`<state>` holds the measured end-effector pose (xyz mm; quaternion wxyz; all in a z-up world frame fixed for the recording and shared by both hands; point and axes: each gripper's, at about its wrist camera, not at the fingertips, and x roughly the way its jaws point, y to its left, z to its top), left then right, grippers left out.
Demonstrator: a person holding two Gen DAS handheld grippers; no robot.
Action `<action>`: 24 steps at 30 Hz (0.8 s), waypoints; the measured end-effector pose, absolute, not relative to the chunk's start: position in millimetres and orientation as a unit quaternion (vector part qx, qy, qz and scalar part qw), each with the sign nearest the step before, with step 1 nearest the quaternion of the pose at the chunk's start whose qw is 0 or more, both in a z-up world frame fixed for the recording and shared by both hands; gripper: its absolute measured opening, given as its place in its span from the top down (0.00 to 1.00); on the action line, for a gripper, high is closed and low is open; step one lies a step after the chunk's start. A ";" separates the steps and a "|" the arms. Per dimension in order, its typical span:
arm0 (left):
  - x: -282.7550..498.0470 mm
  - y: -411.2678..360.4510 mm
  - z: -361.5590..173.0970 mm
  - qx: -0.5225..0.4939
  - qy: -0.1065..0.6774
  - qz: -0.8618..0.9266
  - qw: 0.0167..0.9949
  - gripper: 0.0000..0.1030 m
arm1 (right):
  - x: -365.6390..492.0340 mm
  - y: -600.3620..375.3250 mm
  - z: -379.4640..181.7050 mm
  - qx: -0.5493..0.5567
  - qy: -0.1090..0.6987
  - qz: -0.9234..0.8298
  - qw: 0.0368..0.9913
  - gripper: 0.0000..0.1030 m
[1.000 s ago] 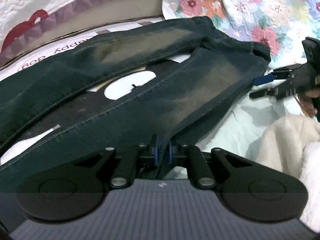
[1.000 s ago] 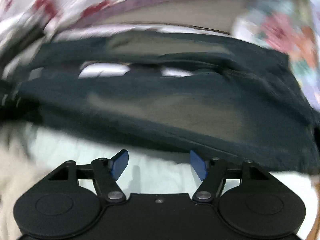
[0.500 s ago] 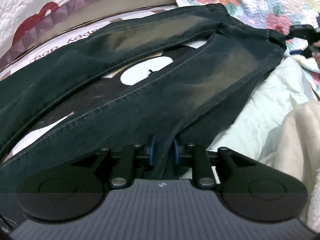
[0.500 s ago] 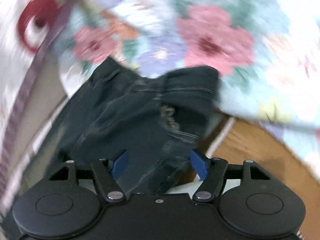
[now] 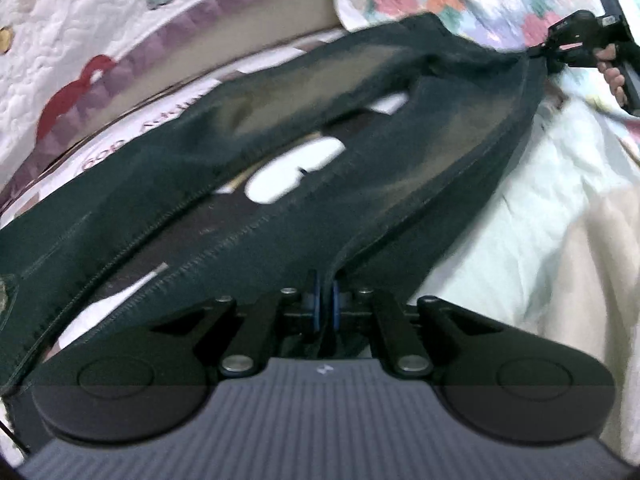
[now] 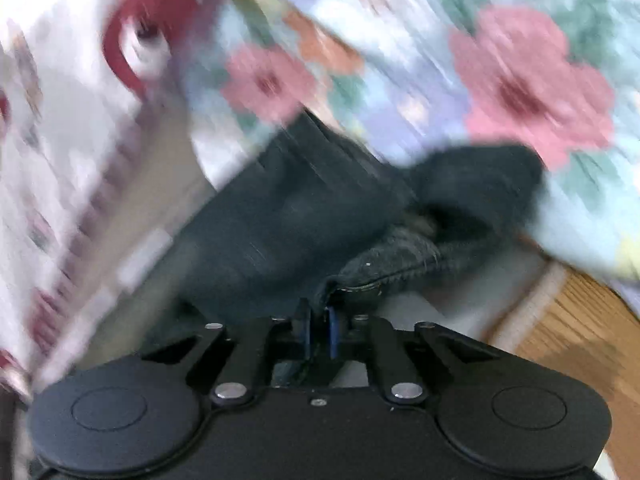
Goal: Fold clothes
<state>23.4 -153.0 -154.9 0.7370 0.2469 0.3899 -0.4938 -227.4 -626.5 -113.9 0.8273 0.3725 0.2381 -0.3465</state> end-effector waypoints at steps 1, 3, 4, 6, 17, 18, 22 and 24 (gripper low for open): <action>22.6 -153.5 -154.7 0.251 0.388 -0.493 0.737 0.94 | -218.3 -631.8 -102.5 0.372 0.228 -0.339 0.834 0.91; 21.0 -154.4 -154.1 0.259 0.385 -0.492 0.737 0.92 | -187.9 -639.3 -80.5 0.368 0.217 -0.328 0.843 0.91; 20.2 -154.8 -153.8 0.263 0.383 -0.491 0.737 0.92 | -170.5 -641.2 -71.2 0.365 0.215 -0.325 0.846 0.92; 18.6 -155.7 -153.2 0.271 0.380 -0.490 0.736 0.92 | -137.2 -640.8 -58.2 0.358 0.215 -0.323 0.849 0.92; 7.7 -144.2 -165.4 0.308 0.407 -0.486 0.710 0.50 | -56.0 -630.6 -39.6 0.302 0.258 -0.338 0.854 0.92; 6.9 -141.0 -169.2 0.316 0.411 -0.482 0.706 0.52 | -54.1 -629.7 -38.9 0.299 0.258 -0.338 0.854 0.92; 20.5 -132.8 -145.4 0.335 0.352 -0.459 0.744 0.93 | -55.6 -628.4 -41.0 0.288 0.247 -0.332 0.864 0.92; 33.1 -127.5 -126.4 0.331 0.322 -0.443 0.768 0.94 | -61.5 -629.5 -45.3 0.295 0.238 -0.330 0.865 0.92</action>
